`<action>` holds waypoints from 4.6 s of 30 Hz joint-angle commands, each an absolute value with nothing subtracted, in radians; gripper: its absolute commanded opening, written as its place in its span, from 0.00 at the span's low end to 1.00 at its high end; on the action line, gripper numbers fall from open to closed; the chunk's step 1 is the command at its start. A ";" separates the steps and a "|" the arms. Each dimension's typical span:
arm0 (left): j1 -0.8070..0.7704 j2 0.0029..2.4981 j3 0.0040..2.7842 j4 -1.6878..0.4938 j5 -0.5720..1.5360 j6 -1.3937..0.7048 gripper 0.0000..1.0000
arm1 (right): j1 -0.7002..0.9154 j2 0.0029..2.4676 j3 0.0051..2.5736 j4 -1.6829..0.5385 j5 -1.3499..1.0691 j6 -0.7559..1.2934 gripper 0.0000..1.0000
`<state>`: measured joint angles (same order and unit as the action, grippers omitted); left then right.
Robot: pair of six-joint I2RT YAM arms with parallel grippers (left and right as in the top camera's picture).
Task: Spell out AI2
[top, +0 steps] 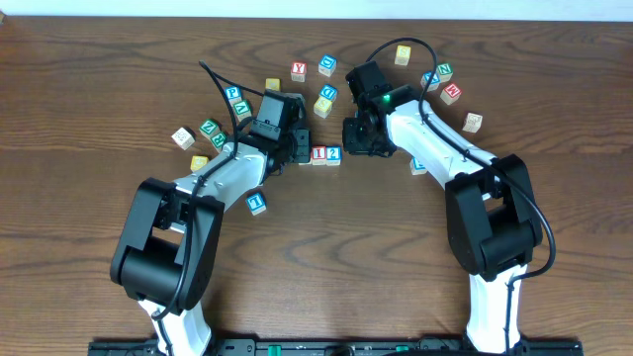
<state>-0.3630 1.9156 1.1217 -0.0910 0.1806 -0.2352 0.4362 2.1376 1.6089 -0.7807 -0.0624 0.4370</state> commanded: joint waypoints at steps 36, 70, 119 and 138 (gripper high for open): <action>-0.287 1.802 1.117 -0.309 0.033 -0.432 0.07 | 0.480 2.130 1.612 -0.755 -0.032 0.449 0.20; -0.322 1.861 1.117 -0.262 0.032 -0.390 0.07 | 0.490 2.140 1.607 -0.738 -0.010 0.448 0.15; -0.345 1.912 1.117 -0.195 0.150 -0.284 0.07 | 0.501 2.141 1.575 -0.769 -0.046 0.494 0.20; -0.345 1.912 1.117 -0.192 0.177 -0.270 0.08 | 0.512 2.141 1.554 -0.733 -0.089 0.501 0.20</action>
<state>-0.3431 1.9106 1.1236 -0.1974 0.1539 -0.3031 0.5026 2.1376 1.5616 -0.7353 -0.0826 0.4896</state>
